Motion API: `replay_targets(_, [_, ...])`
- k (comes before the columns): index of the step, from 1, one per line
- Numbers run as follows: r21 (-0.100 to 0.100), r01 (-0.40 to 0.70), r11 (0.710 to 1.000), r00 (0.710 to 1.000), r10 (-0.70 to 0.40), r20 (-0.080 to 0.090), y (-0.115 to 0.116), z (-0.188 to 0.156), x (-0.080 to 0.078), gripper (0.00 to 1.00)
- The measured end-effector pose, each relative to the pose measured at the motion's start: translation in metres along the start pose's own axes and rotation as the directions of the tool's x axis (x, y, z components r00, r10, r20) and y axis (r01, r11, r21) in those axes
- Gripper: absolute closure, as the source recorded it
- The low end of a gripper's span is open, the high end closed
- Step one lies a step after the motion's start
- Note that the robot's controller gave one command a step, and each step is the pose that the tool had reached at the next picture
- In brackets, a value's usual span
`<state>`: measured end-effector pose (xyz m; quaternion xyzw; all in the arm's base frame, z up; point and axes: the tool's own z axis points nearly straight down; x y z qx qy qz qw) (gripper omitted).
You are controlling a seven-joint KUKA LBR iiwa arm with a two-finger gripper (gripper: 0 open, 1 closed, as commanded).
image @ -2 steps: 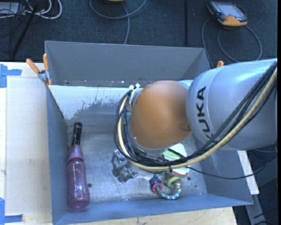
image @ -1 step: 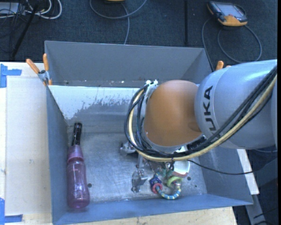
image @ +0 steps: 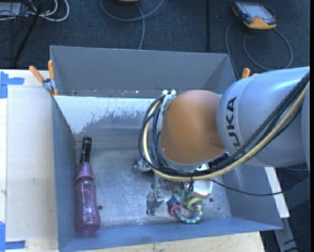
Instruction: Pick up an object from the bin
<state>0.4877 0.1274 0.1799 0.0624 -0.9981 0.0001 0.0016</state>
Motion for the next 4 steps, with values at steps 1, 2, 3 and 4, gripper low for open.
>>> replay_targets(1, [-0.001,0.011,1.000,1.000,-0.011,0.003,-0.052,0.026,-0.017,0.00])
replay_targets(2, [-0.001,0.061,0.998,0.998,-0.061,0.003,-0.057,0.106,0.002,1.00])
replay_targets(3, [-0.001,0.061,0.998,0.998,-0.061,0.003,-0.057,0.106,0.002,1.00])
replay_targets(4, [-0.003,-0.252,0.968,0.968,0.252,0.009,-0.037,-0.028,-0.042,1.00])
